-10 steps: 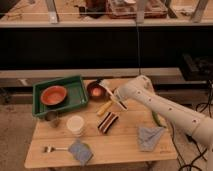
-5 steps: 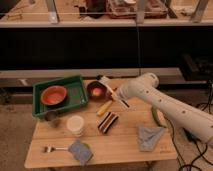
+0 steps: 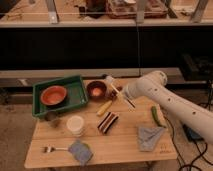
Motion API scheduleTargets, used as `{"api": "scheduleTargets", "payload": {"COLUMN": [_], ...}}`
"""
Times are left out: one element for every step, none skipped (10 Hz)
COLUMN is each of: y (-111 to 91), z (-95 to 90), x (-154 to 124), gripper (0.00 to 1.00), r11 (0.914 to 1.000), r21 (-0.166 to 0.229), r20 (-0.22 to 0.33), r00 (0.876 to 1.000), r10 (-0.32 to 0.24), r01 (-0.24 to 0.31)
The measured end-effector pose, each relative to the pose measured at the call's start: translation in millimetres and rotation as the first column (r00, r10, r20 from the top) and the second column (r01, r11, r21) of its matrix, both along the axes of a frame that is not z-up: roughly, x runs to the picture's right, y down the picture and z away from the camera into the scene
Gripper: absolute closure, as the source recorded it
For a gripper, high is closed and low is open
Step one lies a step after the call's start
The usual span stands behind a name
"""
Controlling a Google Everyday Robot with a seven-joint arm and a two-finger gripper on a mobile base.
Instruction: Place brush in table surface
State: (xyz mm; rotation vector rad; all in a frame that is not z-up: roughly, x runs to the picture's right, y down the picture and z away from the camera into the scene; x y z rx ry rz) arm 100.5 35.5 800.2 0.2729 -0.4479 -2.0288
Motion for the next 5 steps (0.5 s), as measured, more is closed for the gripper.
{"api": "scheduleTargets", "payload": {"y": [12,28,44,55,71], "z": [9.3,18.8,25.5,29.8,37.2], "x": [9,23,39,50,56], "gripper": [0.91,0.91,0.91,0.91,0.91], "r11": [0.998,0.9903,0.9791,0.9705,0.9578], "r21": [-0.025,-0.04,-0.036,-0.023,-0.022], "r20": [-0.043,-0.106,-0.173,-0.23,-0.282], "r00": [0.997,0.986,0.966,0.946,0.921], "r10": [0.056,0.128,0.191,0.228,0.269], "r01": [-0.057,-0.133,-0.2,-0.24,-0.287]}}
